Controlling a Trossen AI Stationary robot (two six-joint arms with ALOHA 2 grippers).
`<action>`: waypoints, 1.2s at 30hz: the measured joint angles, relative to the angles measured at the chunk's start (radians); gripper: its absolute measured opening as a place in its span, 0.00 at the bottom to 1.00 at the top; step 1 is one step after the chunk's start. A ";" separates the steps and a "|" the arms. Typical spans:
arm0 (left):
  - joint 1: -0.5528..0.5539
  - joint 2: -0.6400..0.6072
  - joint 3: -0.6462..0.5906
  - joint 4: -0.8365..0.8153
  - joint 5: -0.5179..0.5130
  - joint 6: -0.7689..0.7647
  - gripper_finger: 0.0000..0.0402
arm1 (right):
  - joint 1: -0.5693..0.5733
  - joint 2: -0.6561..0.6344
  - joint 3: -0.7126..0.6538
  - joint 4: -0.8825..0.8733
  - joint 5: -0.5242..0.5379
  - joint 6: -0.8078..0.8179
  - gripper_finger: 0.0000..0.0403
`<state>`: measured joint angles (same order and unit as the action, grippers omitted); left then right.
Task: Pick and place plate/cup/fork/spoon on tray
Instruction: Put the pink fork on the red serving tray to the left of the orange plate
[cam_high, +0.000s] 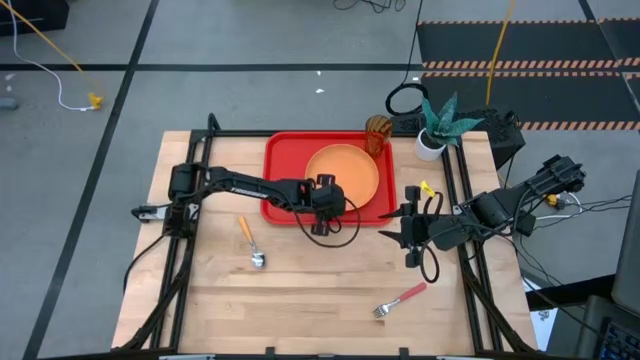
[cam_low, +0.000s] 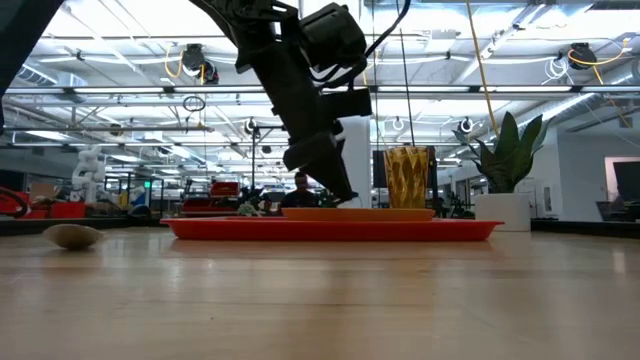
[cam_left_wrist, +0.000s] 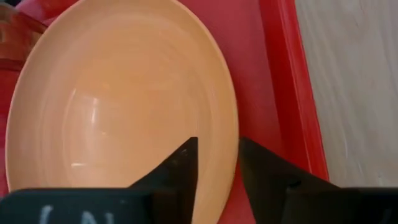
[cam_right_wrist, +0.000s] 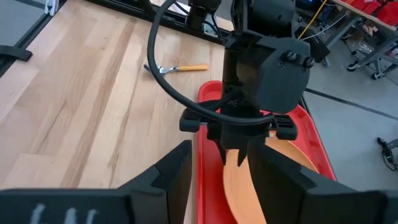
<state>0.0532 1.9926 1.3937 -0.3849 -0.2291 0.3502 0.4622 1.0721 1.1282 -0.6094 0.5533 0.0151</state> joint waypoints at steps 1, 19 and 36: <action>0.000 0.000 0.000 0.000 0.000 -0.010 0.32 | 0.000 0.000 0.000 0.000 0.000 0.000 0.37; -0.065 -0.222 0.000 -0.069 0.090 -0.280 0.34 | -0.005 0.004 -0.073 0.064 -0.004 0.086 0.37; -0.142 -0.229 0.000 -0.064 0.184 -0.454 0.34 | 0.056 0.037 -0.103 0.061 -0.034 0.373 0.37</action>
<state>-0.0883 1.7641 1.3937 -0.4494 -0.0452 -0.1038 0.5183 1.1092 1.0251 -0.5481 0.5198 0.3884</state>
